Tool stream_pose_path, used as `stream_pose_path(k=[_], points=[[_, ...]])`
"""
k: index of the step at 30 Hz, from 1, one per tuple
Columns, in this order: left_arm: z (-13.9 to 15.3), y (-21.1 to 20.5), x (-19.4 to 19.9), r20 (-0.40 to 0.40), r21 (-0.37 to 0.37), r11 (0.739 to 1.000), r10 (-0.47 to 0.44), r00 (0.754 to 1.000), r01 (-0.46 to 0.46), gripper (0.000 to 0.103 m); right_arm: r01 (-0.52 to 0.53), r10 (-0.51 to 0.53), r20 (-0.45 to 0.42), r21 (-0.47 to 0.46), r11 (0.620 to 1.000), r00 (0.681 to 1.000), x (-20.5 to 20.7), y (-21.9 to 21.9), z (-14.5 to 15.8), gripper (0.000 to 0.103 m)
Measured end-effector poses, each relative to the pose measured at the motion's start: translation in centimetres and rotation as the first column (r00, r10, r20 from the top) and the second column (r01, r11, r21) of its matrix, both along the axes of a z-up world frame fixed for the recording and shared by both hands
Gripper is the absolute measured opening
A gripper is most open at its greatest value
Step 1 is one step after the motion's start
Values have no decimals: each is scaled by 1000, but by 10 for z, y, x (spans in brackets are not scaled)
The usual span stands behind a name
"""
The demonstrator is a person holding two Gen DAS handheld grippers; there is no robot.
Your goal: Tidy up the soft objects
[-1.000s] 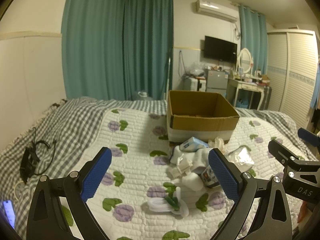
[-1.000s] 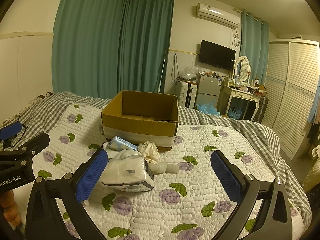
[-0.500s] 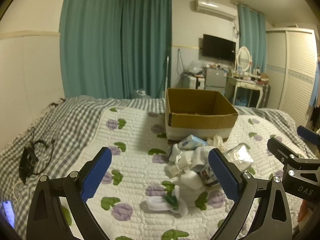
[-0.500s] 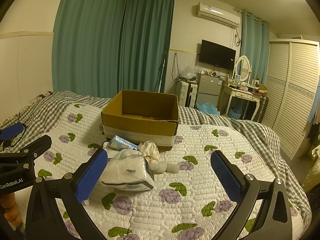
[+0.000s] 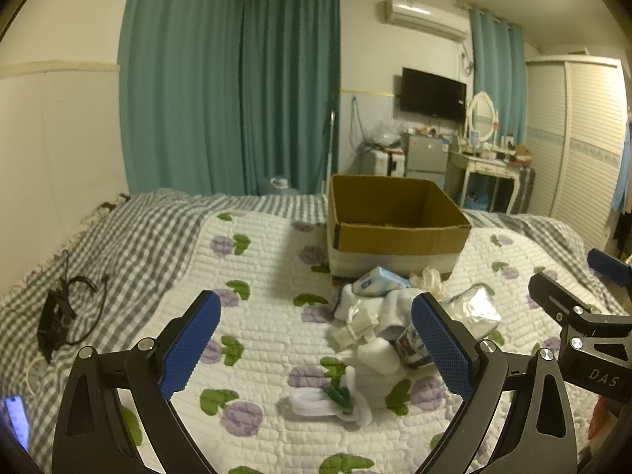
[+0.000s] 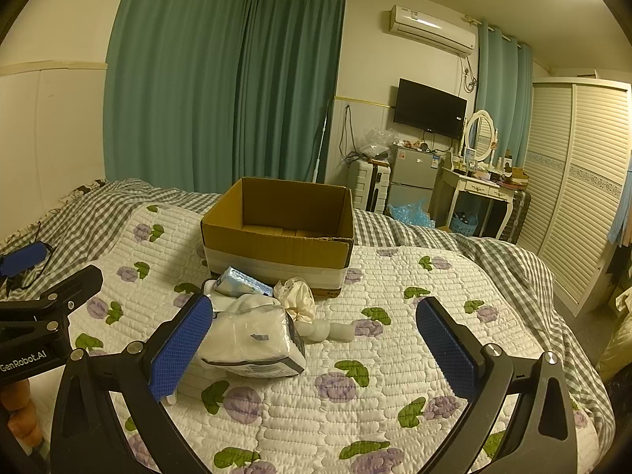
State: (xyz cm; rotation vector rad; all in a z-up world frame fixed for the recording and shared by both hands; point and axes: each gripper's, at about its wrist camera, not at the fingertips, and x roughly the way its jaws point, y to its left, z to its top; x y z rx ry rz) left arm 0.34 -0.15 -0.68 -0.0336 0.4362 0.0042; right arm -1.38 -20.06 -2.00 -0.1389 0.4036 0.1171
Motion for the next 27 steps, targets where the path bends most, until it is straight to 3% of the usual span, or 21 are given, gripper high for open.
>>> stream_pose_path(k=[12,19,24,27], points=[[1,0,-2,10,1,1000,2,1000,-2,99,-19,19,-3,-15,1000,1000,-2,4,2,103],[24,11,-13,56,-36,999,12,998,-10,99,-49,49,3,-23,999,999,-7,9,9,103],[29,14,-14,21,-19,1000,21,1000,-21,99,-114,108,-132,-39,993,985,7,20,-10,103],[9,13,-5,-31,3,1000,24,999,-24,99,-141,130,-208,-36,989,969,19,27,-31,103]])
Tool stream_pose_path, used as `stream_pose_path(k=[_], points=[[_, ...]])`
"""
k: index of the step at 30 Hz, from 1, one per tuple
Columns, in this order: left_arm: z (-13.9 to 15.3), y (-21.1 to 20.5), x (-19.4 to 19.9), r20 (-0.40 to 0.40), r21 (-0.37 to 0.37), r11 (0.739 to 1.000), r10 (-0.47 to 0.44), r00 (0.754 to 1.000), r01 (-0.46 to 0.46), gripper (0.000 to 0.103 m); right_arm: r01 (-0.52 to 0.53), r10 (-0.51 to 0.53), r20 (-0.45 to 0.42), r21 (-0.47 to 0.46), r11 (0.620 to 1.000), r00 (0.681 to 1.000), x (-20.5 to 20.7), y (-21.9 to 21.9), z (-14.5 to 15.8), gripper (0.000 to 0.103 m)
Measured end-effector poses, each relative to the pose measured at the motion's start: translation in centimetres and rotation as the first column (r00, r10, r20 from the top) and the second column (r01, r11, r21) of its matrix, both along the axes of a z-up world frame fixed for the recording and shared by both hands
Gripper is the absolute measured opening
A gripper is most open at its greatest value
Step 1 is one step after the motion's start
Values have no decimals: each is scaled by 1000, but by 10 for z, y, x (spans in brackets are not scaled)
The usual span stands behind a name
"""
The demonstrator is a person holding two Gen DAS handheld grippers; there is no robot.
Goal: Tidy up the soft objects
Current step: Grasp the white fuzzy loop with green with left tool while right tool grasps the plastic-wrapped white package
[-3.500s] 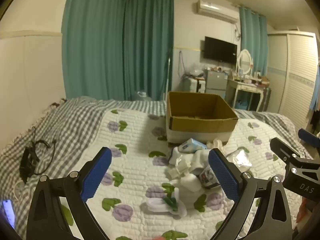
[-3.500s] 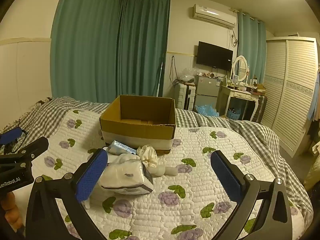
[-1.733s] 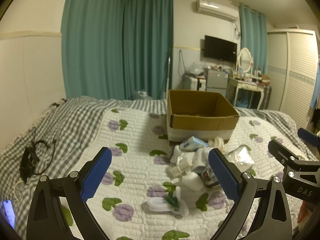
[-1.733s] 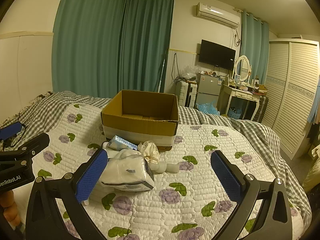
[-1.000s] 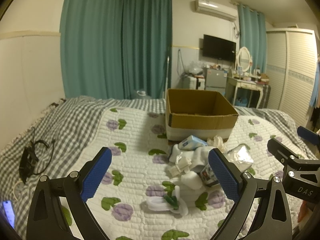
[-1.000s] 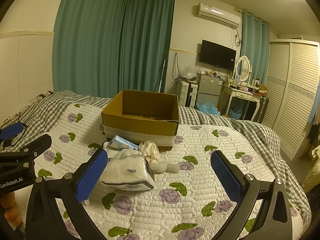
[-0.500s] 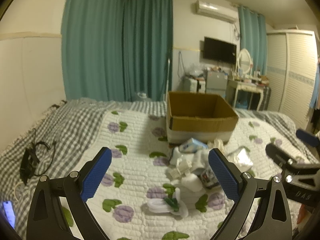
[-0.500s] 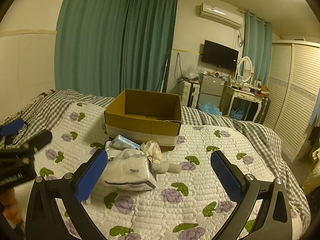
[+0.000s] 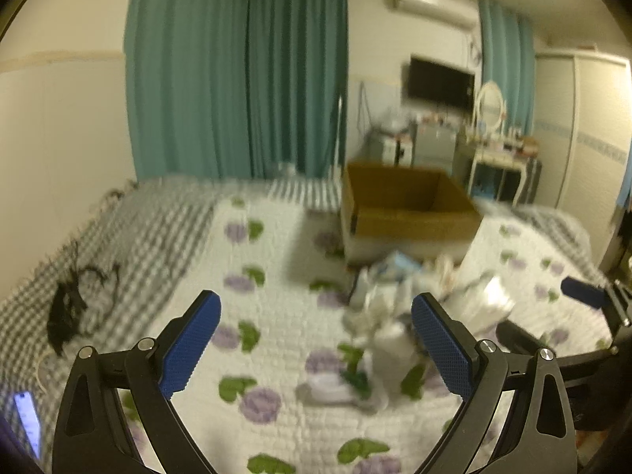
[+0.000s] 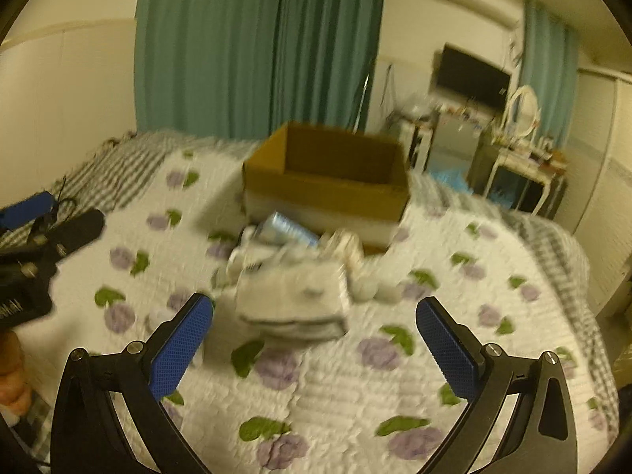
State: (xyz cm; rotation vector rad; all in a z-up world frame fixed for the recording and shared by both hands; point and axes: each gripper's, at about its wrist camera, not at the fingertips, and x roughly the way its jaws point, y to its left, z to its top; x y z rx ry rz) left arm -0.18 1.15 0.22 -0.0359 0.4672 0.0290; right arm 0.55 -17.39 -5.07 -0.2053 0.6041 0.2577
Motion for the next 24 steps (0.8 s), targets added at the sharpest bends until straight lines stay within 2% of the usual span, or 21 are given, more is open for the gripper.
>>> stream_pose_path(k=[4,7,11,14,16,19,24], points=[[-40,2,22,-129,-12,1000,-2,992,0,98,-3,2,-61,-22,1000,998,16,8,-22,103],[-66,5,37,-228,-35,999,-9,974,1,98,-5,1,-80,-46,999,997,27,12,-29,103],[-89,11,49,-328,-135,991,-58,943,14,95,-11,3,-106,-67,998,994,47,23,-38,103],[-104,9,54,-380,-170,985,-74,922,9,95,-4,-6,-132,-73,997,991,58,25,-46,102],[-115,5,59,-415,-177,984,-84,906,10,95,-15,6,-163,-49,999,987,61,24,-51,88],[-125,-3,63,-449,-210,977,-131,884,38,95,-15,4,-155,-70,997,988,61,25,-53,84],[-133,-18,70,-472,-188,979,-163,866,82,93,1,-5,-152,-28,1000,988,59,17,-49,80]])
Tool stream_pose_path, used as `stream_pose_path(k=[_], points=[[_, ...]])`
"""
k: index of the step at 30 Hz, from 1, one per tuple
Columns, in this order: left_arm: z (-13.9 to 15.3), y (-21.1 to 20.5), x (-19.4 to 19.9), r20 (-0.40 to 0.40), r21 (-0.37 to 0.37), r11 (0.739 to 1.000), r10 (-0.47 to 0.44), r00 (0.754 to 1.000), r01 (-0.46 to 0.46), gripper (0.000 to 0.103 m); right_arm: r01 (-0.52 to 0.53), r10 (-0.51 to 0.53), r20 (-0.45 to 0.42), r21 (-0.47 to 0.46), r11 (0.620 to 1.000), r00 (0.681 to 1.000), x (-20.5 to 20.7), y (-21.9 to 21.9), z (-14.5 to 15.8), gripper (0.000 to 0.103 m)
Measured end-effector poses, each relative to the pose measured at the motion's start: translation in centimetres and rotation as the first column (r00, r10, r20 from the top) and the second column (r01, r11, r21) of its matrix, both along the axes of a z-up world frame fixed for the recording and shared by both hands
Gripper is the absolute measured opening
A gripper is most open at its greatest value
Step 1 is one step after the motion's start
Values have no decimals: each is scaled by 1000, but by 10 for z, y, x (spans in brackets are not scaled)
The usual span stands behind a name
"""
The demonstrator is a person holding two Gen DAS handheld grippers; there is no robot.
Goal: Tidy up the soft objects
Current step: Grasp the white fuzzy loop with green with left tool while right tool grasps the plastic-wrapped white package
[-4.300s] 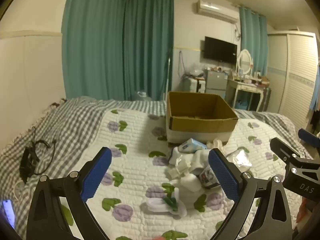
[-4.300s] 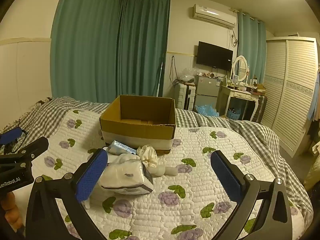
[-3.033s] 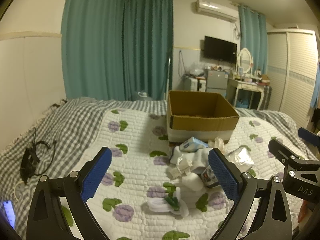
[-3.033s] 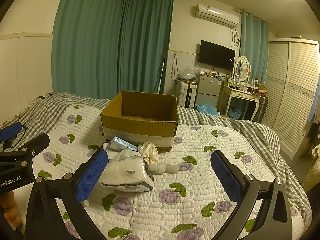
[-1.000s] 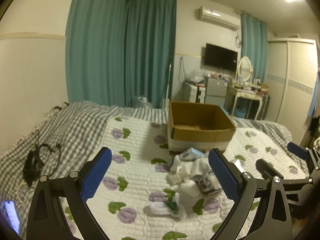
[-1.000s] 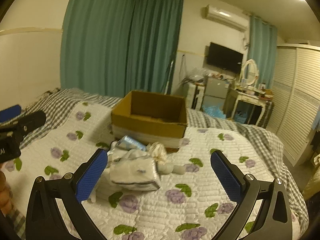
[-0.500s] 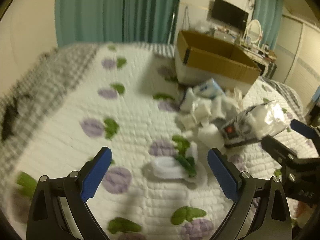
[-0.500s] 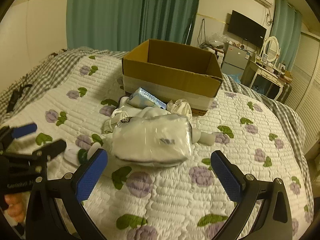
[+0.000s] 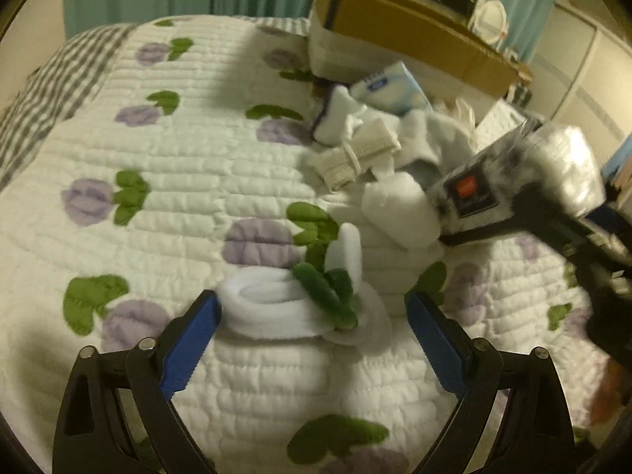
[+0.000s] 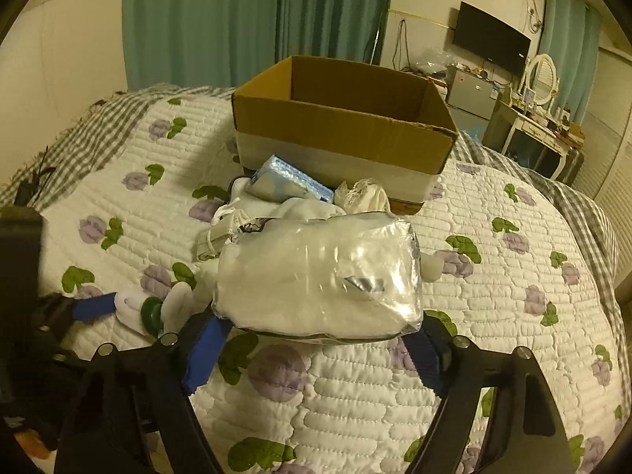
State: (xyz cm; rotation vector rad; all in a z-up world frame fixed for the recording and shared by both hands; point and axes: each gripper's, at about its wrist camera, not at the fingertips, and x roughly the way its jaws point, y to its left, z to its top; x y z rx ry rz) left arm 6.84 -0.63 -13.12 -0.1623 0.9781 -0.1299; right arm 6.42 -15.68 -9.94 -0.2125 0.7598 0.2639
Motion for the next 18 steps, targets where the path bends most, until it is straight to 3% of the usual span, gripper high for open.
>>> stream_pose_path(k=[1,3,6,8,13,18], points=[[-3,-4,2,1,20,1000,-8,1000,8,91,4,-4,2,5,1000,1000,-1,-2,0,80],[-8,-12,7,-10,44,999,-29,1000,29,70,12,-12,1,13,1000,1000,-2,-5,1,80],[-12,-15,6,-11,82,996,-46,999,47,65,21,-21,11,25,999,1000,-6,-10,5,80],[-12,-13,7,-9,83,995,-53,999,53,63,28,-29,19,40,999,999,-10,-15,7,80],[1,1,-3,8,5,999,-35,999,35,63,38,-41,48,67,997,998,-25,-26,21,80],[36,13,-24,80,-11,1000,-2,997,3,63,15,-28,136,92,996,990,-43,-32,57,80]])
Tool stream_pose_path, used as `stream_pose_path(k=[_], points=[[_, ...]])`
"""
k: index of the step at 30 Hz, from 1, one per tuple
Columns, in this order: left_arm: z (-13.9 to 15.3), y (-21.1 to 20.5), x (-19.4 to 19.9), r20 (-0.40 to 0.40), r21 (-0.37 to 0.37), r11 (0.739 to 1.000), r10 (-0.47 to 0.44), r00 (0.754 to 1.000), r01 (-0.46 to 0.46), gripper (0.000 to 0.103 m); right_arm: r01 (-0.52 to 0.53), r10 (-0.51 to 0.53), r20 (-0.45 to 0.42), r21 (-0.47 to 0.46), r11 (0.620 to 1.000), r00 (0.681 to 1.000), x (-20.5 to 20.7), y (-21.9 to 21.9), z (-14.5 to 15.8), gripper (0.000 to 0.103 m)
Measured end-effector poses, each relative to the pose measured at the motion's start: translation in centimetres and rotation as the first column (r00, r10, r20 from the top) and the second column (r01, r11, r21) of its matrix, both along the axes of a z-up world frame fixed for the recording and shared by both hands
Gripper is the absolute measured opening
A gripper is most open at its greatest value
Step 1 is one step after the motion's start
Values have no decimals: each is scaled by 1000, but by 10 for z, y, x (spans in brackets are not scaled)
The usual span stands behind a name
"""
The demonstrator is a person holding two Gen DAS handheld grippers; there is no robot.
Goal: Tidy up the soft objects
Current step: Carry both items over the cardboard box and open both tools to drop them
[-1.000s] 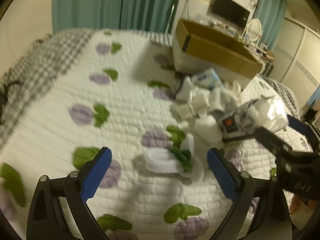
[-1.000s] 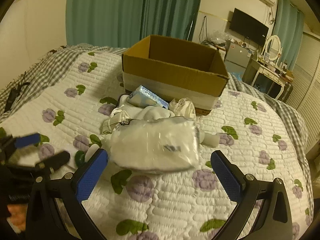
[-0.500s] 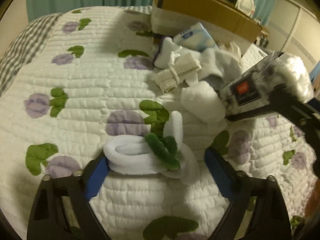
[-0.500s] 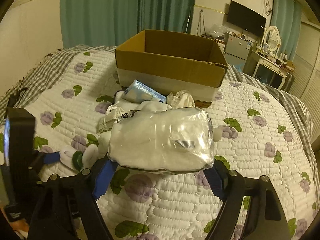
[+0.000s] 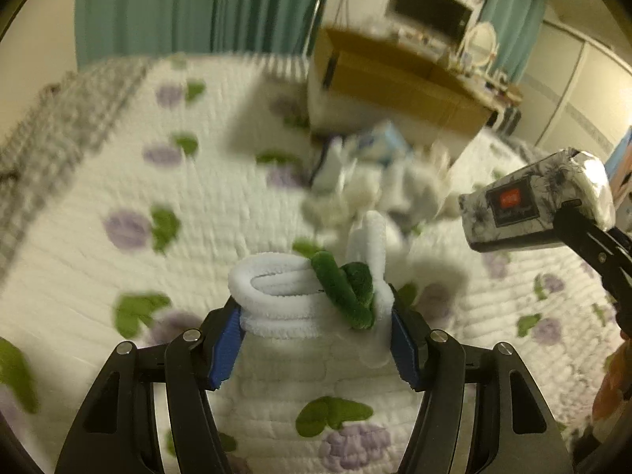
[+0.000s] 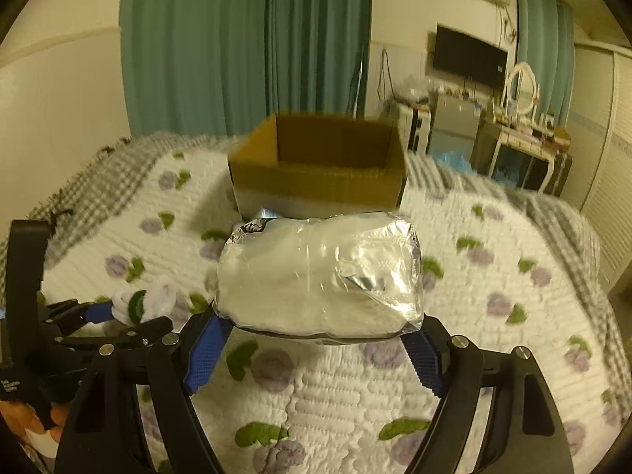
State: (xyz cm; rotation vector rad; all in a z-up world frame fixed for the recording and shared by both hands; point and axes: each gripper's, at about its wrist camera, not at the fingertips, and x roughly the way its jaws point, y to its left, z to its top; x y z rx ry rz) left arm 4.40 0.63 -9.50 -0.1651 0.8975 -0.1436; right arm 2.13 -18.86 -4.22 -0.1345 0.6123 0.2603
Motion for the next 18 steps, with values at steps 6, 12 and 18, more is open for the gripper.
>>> stream_pose_path(k=[6,12,18], points=[[71,-2,5,155,17,1000,-21,988,19,63,-37,38,150,-8,999,988,19,-4,74,80],[137,-13,42,303,62,997,-53,951,35,64,-64,57,203,30,997,977,85,-6,117,80],[148,-30,123,305,133,991,-67,950,27,64,-75,58,167,96,993,984,163,-6,108,80]])
